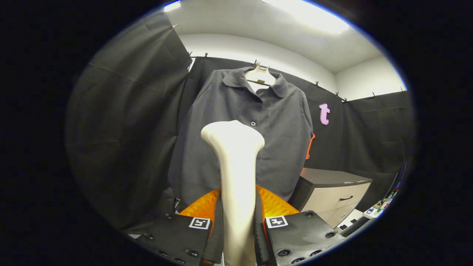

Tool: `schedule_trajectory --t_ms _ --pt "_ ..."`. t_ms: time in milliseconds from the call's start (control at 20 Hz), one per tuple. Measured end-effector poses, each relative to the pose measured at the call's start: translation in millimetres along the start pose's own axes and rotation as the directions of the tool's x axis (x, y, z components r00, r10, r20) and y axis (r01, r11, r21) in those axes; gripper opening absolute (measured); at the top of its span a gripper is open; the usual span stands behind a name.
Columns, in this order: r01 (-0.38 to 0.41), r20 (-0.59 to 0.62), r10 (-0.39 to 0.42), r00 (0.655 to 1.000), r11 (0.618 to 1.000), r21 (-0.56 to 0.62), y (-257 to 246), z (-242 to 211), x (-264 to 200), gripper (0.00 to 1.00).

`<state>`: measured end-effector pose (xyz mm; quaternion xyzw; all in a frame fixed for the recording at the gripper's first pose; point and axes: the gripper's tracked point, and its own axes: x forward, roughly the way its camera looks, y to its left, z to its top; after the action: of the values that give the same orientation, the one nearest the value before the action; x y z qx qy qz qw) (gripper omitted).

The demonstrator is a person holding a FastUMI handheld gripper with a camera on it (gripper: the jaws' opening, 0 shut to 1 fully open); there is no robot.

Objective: Iron the clothes twice with a garment steamer, once on the left side and once on the right side.

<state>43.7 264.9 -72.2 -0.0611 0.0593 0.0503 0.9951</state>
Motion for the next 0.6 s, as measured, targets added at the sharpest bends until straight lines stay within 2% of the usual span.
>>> schedule_trajectory --t_ms 600 --pt "0.06 0.056 -0.063 0.996 0.997 0.04 -35 35 -15 0.41"
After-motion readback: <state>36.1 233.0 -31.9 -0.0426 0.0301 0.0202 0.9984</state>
